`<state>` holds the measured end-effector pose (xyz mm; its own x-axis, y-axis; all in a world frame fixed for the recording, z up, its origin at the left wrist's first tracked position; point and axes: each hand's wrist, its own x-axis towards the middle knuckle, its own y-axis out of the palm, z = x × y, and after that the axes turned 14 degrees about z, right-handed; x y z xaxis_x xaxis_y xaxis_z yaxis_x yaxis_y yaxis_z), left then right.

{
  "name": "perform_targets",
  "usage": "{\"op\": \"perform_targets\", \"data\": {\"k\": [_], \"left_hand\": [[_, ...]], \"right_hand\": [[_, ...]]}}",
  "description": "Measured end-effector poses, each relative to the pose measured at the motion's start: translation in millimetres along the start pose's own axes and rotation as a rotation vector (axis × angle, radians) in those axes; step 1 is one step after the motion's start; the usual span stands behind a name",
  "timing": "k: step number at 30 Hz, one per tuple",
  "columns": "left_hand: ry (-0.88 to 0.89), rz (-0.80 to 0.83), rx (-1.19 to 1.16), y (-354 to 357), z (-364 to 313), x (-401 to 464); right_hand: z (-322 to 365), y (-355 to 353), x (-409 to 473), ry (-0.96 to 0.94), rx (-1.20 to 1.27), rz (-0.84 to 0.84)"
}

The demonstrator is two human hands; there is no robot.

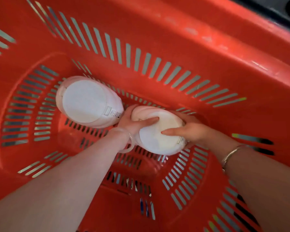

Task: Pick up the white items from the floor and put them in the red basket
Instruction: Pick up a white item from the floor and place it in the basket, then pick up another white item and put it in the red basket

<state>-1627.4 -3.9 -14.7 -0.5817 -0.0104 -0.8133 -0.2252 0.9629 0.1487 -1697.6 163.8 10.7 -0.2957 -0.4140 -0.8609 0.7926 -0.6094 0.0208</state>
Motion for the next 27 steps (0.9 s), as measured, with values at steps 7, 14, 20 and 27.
{"op": "perform_targets", "data": {"k": [7,14,20,27], "left_hand": [[-0.058,0.033,-0.145,-1,-2,-26],[-0.066,0.079,0.047,-8,-52,-98],[-0.066,-0.004,0.018,-47,-102,-222],[0.026,-0.275,-0.214,-89,-129,-395]], "right_hand": [[3,17,-2,-0.005,-0.04,-0.24],[60,35,-59,0.053,-0.122,-0.346],[138,82,-141,0.039,-0.244,-0.274],[236,196,-246,-0.141,-0.354,-0.028]]}}
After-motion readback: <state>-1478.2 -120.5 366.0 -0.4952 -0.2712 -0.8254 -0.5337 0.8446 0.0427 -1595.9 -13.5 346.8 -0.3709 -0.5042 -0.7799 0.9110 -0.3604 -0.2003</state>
